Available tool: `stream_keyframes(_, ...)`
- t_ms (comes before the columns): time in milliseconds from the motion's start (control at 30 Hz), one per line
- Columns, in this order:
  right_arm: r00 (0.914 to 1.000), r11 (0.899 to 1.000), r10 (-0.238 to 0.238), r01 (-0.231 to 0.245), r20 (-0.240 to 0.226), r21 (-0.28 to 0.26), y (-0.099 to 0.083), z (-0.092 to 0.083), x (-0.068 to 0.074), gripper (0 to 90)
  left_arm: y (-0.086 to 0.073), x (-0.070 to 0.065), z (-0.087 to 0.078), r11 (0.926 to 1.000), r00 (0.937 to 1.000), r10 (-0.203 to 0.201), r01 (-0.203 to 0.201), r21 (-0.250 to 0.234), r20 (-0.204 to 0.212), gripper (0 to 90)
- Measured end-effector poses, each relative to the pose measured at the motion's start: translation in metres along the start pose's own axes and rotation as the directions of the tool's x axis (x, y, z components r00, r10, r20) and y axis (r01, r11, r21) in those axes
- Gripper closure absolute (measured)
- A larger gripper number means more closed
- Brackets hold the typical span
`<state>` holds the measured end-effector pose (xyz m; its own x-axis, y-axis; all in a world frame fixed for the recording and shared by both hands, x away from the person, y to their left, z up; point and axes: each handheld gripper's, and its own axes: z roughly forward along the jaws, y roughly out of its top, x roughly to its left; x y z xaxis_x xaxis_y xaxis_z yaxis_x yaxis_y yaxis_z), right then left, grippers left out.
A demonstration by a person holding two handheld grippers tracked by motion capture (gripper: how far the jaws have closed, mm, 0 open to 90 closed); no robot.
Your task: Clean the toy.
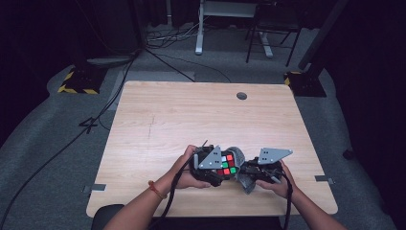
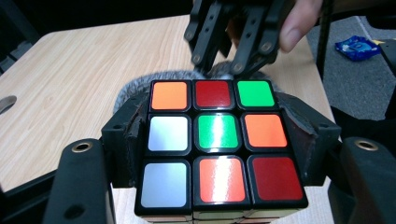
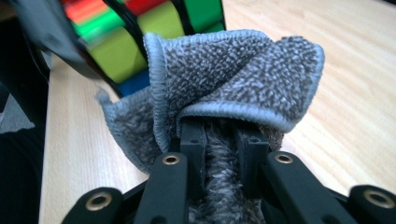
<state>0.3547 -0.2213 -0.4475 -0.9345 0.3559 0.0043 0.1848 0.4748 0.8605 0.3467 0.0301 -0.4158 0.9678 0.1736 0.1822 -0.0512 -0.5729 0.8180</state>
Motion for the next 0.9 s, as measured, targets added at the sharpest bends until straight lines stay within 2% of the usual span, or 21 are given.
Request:
stream_keyframes(133, 0.9998, 0.998, -0.001, 0.0, -0.018, -0.068, 0.007, -0.01, 0.005, 77.1, -0.003, 0.002, 0.004, 0.9997, 1.0, -0.008, 0.008, 0.021, 0.006, 33.0)
stream_keyframes(300, 0.9997, 0.995, -0.009, 0.007, -0.021, -0.097, 0.012, -0.014, 0.008, 77.1, -0.004, -0.001, 0.011, 0.9975, 1.0, 0.003, -0.003, 0.07, -0.004, 32.6)
stream_keyframes(400, 0.9991, 0.993, -0.033, 0.03, -0.028, -0.112, 0.014, -0.014, 0.011, 77.0, -0.005, -0.003, 0.018, 0.9922, 0.9997, 0.023, -0.022, 0.123, -0.007, 32.7)
stream_keyframes(467, 0.9985, 0.993, -0.045, 0.041, -0.032, -0.114, 0.016, -0.014, 0.013, 77.0, -0.005, -0.004, 0.019, 0.993, 0.9998, 0.016, -0.017, 0.117, 0.011, 33.0)
stream_keyframes(533, 0.9984, 0.994, -0.052, 0.05, -0.022, -0.098, 0.017, -0.014, 0.015, 77.0, -0.004, -0.005, 0.018, 0.9924, 0.9996, 0.029, -0.029, 0.119, 0.0, 33.2)
stream_keyframes(600, 0.9989, 0.995, -0.044, 0.043, -0.012, -0.087, 0.015, -0.014, 0.013, 77.0, -0.004, -0.004, 0.016, 0.9941, 0.9999, 0.014, -0.014, 0.107, 0.001, 33.4)
stream_keyframes(633, 0.9992, 0.996, -0.039, 0.038, -0.006, -0.082, 0.014, -0.014, 0.011, 77.0, -0.003, -0.003, 0.015, 0.9941, 0.9997, 0.023, -0.023, 0.106, -0.002, 33.4)
stream_keyframes(767, 0.9994, 0.998, -0.029, 0.03, 0.021, -0.047, 0.008, -0.013, 0.005, 77.0, -0.003, -0.002, 0.01, 0.9967, 0.9999, 0.011, -0.01, 0.08, -0.009, 33.5)
stream_keyframes(900, 0.9995, 1.0, -0.013, 0.013, 0.029, 0.01, 0.0, -0.009, -0.001, 76.9, 0.0, -0.001, 0.004, 0.9987, 0.9997, 0.014, -0.013, 0.05, -0.018, 33.7)
